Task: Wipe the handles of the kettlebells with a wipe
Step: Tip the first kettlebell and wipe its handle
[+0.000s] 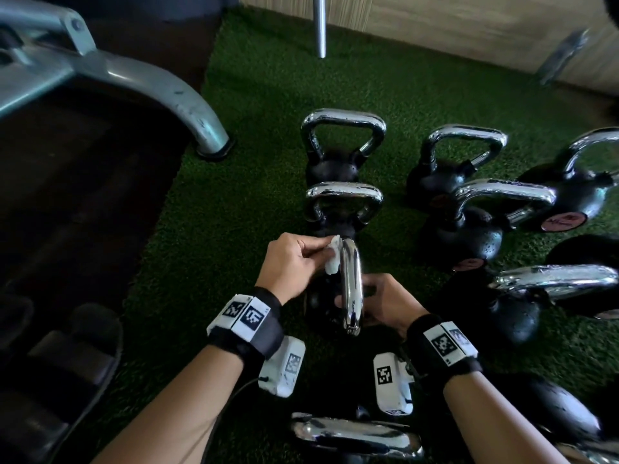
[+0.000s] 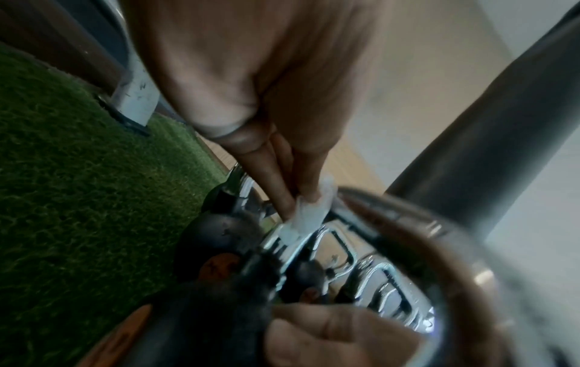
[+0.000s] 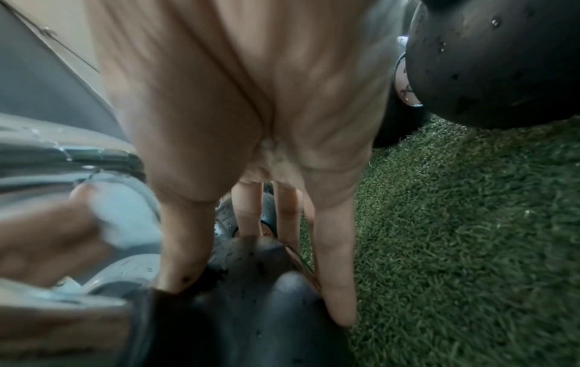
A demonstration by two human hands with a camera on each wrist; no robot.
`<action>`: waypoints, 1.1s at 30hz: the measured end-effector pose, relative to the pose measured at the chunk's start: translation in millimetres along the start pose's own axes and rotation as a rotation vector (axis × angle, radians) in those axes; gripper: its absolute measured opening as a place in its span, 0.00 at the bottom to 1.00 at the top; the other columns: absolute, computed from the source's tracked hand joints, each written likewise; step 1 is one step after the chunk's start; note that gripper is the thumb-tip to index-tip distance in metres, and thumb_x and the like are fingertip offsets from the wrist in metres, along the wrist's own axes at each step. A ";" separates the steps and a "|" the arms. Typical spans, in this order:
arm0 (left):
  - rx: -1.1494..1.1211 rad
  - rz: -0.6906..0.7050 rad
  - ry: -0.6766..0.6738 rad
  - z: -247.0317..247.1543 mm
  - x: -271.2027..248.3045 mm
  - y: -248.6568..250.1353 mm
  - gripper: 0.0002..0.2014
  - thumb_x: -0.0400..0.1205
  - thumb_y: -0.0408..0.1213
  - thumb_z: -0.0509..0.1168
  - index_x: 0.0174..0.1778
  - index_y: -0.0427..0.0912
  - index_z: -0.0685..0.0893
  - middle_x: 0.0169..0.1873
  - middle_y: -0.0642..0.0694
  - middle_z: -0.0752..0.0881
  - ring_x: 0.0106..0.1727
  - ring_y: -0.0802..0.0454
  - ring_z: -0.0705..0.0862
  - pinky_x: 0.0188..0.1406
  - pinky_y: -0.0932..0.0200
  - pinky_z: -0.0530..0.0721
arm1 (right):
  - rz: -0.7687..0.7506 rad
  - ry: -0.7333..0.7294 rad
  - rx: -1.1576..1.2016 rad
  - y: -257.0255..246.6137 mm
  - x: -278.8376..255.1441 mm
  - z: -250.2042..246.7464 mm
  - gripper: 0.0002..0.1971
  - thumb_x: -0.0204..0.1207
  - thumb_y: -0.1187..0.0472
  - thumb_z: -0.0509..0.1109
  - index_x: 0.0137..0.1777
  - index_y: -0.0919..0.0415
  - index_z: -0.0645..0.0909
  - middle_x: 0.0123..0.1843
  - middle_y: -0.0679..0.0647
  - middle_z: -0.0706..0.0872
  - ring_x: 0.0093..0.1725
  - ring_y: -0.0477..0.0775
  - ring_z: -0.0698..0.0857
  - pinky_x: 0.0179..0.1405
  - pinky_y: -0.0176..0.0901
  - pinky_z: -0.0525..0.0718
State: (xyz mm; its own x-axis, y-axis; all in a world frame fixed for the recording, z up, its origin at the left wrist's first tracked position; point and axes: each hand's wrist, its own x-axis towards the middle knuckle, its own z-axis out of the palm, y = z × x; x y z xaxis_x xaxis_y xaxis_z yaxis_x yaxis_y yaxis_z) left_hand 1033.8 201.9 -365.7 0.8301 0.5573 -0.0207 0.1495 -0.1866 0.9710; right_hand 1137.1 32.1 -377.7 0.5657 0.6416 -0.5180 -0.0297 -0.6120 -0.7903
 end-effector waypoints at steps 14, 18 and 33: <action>-0.347 -0.277 -0.351 -9.7 -29.9 14.6 0.13 0.72 0.36 0.79 0.49 0.34 0.90 0.44 0.35 0.94 0.46 0.45 0.94 0.47 0.54 0.93 | -0.008 0.026 -0.026 -7.6 -11.5 -1.7 0.10 0.75 0.70 0.80 0.45 0.52 0.91 0.33 0.51 0.92 0.29 0.44 0.90 0.27 0.37 0.86; -0.336 -0.232 -0.318 -10.8 -43.3 14.5 0.13 0.75 0.32 0.78 0.51 0.29 0.90 0.44 0.34 0.94 0.47 0.43 0.94 0.47 0.55 0.93 | 0.000 0.028 -0.012 -10.8 -13.1 -0.9 0.09 0.76 0.69 0.79 0.44 0.52 0.90 0.27 0.46 0.90 0.25 0.40 0.87 0.24 0.33 0.83; 0.033 0.033 -0.219 -4.9 -84.2 -17.8 0.09 0.74 0.34 0.81 0.50 0.44 0.96 0.45 0.60 0.94 0.48 0.66 0.92 0.54 0.71 0.85 | -0.028 0.024 -0.008 -16.9 -18.7 0.5 0.15 0.75 0.71 0.81 0.32 0.55 0.83 0.21 0.44 0.87 0.21 0.36 0.84 0.22 0.27 0.79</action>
State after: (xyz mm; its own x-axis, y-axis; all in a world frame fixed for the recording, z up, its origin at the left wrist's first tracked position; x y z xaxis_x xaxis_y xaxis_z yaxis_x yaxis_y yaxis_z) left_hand 958.6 162.3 -380.1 0.9313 0.3616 -0.0435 0.1343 -0.2300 0.9639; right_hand 1126.6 30.7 -354.8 0.5860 0.6471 -0.4877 -0.0073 -0.5977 -0.8017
